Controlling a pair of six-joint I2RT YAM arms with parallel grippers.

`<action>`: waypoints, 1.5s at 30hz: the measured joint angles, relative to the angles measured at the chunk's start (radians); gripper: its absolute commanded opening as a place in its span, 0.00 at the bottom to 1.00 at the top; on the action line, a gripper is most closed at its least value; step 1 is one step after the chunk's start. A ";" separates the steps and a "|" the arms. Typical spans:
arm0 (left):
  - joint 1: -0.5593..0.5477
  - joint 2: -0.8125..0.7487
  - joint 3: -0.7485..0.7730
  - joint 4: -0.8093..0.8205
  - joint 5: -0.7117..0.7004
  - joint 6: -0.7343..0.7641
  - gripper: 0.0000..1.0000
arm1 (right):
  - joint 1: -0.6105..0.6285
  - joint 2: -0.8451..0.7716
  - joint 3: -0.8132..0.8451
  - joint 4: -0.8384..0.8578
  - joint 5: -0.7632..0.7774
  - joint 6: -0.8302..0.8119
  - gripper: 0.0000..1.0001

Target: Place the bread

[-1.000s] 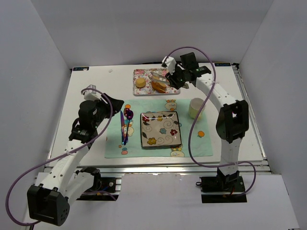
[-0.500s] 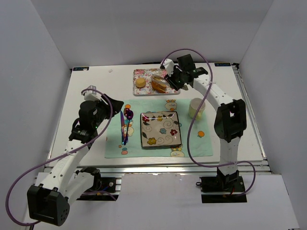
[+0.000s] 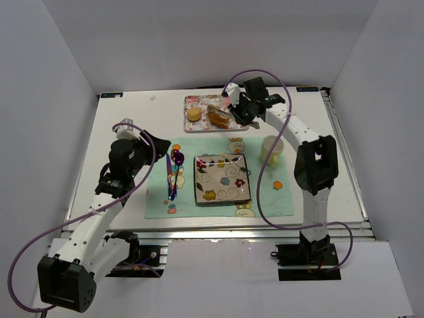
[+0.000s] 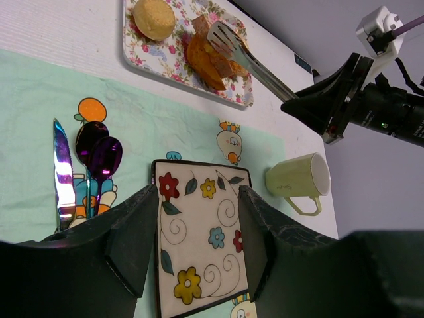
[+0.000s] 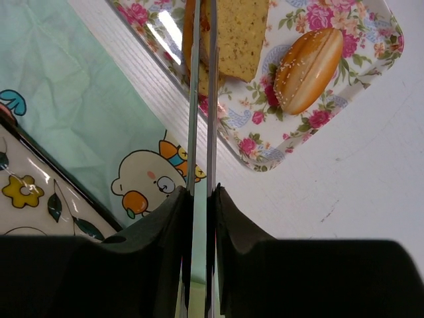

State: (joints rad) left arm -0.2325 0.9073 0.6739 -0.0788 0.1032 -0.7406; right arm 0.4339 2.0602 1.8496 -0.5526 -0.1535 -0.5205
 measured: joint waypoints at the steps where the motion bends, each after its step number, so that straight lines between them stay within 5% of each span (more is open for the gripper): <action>1: 0.000 0.000 0.000 0.000 0.000 0.000 0.61 | 0.000 -0.002 0.000 -0.001 -0.006 0.005 0.06; 7: 0.000 0.000 0.000 0.000 -0.004 0.000 0.61 | -0.003 -0.137 -0.085 -0.004 -0.071 0.020 0.05; 17: 0.000 0.000 0.000 0.003 -0.009 0.000 0.61 | -0.005 -0.653 -0.629 0.016 -0.226 -0.043 0.05; 24: 0.000 0.001 0.000 0.012 -0.006 -0.001 0.61 | 0.018 -0.826 -0.954 -0.063 -0.229 -0.108 0.19; 28: 0.000 0.008 0.000 0.021 0.000 0.000 0.61 | 0.022 -0.837 -0.969 -0.064 -0.227 -0.122 0.43; 31: 0.000 0.014 0.000 0.021 0.003 0.000 0.61 | 0.022 -0.837 -0.967 -0.067 -0.233 -0.138 0.51; 38: 0.000 0.013 0.000 0.023 0.003 -0.001 0.61 | 0.022 -0.836 -0.869 -0.076 -0.289 -0.123 0.48; 45: 0.000 0.012 0.000 0.023 0.003 0.000 0.61 | 0.022 -0.755 -0.720 0.008 -0.282 -0.053 0.33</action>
State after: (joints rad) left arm -0.2325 0.9195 0.6739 -0.0559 0.1059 -0.7410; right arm 0.4561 1.3048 1.1297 -0.5442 -0.4358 -0.5739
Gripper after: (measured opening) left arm 0.612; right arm 0.363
